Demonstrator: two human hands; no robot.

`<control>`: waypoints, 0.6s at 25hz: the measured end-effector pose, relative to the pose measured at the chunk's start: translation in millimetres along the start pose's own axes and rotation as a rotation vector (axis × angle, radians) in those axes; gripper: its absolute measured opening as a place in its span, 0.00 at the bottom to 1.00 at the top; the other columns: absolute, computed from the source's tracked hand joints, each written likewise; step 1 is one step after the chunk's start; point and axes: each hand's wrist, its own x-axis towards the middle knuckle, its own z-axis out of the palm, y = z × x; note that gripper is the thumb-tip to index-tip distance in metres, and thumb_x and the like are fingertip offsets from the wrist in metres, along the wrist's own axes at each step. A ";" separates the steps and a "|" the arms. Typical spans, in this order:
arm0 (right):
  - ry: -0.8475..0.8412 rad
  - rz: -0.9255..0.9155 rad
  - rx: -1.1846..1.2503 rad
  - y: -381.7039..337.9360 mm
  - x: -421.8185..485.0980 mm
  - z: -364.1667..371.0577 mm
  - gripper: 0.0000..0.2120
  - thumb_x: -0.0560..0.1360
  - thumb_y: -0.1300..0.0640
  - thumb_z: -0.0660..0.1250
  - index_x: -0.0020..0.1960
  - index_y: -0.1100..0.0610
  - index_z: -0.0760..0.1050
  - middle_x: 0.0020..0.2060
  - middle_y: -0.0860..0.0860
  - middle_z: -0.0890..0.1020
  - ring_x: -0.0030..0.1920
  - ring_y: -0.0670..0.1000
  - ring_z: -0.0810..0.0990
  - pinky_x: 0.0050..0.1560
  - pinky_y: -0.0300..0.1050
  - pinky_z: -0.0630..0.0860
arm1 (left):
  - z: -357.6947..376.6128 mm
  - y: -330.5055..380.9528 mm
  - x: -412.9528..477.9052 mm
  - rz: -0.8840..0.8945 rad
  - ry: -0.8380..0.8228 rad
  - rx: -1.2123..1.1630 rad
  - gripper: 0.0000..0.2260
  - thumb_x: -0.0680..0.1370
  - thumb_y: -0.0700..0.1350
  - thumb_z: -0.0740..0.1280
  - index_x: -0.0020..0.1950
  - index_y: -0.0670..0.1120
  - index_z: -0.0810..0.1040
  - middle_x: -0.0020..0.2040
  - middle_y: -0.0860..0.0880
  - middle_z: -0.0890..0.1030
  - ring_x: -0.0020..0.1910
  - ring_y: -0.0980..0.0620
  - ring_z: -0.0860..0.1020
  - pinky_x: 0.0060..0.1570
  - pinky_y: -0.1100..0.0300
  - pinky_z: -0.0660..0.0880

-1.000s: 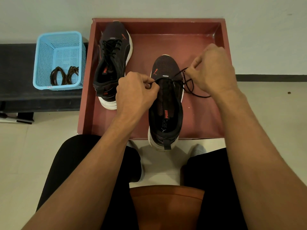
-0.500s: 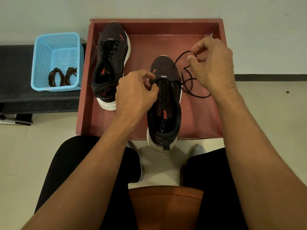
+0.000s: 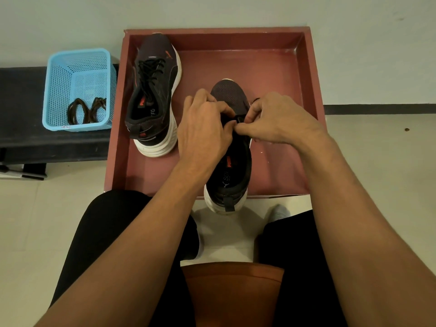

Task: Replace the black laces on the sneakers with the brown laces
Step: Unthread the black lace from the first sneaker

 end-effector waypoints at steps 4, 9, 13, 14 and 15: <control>0.067 -0.014 0.025 -1.8 -3.9 0.3 0.07 0.71 0.49 0.77 0.41 0.52 0.85 0.32 0.47 0.84 0.39 0.47 0.86 0.48 0.47 0.85 | 1.9 2.9 2.8 0.004 0.005 0.005 0.07 0.76 0.53 0.76 0.52 0.56 0.86 0.51 0.55 0.74 0.53 0.51 0.72 0.47 0.60 0.70; 0.071 0.012 0.030 -1.9 -3.3 -0.1 0.08 0.71 0.49 0.79 0.40 0.52 0.85 0.29 0.46 0.83 0.37 0.46 0.85 0.45 0.42 0.82 | -8.8 -14.9 20.0 -0.283 0.101 -0.386 0.03 0.78 0.53 0.71 0.48 0.56 0.82 0.54 0.51 0.80 0.46 0.58 0.79 0.52 0.56 0.79; 0.060 0.014 0.022 -1.3 -1.3 0.2 0.09 0.71 0.48 0.79 0.42 0.54 0.85 0.32 0.47 0.84 0.39 0.47 0.86 0.46 0.44 0.82 | -11.9 -23.2 19.5 -0.387 0.162 -0.437 0.07 0.77 0.57 0.71 0.49 0.55 0.82 0.51 0.51 0.82 0.46 0.59 0.79 0.54 0.59 0.78; 0.059 0.016 0.026 -1.5 -0.9 0.9 0.09 0.71 0.48 0.79 0.42 0.53 0.85 0.32 0.47 0.84 0.39 0.47 0.86 0.47 0.44 0.83 | -12.0 -20.6 16.0 -0.364 0.163 -0.402 0.08 0.77 0.57 0.72 0.48 0.54 0.82 0.51 0.52 0.81 0.46 0.59 0.79 0.53 0.61 0.77; 0.061 0.016 0.027 -1.7 -0.8 1.4 0.09 0.71 0.48 0.80 0.42 0.53 0.85 0.33 0.47 0.84 0.38 0.47 0.85 0.46 0.44 0.83 | -12.7 -17.0 13.1 -0.332 0.166 -0.361 0.08 0.76 0.57 0.74 0.48 0.54 0.82 0.51 0.53 0.79 0.46 0.59 0.77 0.51 0.63 0.75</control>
